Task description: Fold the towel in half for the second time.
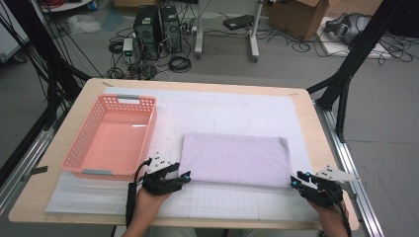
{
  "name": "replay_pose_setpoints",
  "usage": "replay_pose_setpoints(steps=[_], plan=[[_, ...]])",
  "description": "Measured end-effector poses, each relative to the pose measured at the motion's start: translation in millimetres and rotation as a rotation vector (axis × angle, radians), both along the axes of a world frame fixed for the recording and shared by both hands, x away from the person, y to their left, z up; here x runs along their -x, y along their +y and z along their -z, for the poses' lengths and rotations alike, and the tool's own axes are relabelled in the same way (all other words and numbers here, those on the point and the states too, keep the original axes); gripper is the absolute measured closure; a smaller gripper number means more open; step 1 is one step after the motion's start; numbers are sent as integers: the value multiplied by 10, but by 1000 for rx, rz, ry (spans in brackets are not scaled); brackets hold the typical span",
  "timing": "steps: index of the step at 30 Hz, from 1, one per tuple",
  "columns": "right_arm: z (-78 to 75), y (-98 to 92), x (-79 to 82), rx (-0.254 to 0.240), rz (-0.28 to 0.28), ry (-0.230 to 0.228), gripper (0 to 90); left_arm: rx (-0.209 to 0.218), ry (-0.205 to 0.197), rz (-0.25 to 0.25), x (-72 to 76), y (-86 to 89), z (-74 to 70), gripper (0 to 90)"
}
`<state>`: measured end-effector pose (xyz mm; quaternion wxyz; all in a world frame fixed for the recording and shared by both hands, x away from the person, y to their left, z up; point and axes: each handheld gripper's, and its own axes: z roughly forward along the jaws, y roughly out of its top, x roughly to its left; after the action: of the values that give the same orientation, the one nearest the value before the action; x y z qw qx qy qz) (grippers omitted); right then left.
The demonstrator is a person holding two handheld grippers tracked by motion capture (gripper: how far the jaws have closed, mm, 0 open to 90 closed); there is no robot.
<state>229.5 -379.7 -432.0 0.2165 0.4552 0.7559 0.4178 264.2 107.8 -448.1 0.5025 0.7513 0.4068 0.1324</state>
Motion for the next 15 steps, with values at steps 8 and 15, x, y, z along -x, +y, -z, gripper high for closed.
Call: replay_pose_setpoints(steps=[8,15], plan=[[-21,-30,20,-45,21,-54,373,43,-57,0,7,13,-27,251],[-31,46,-5,-20,33,-80,230,53,-89,-19,26,31,-43,179]])
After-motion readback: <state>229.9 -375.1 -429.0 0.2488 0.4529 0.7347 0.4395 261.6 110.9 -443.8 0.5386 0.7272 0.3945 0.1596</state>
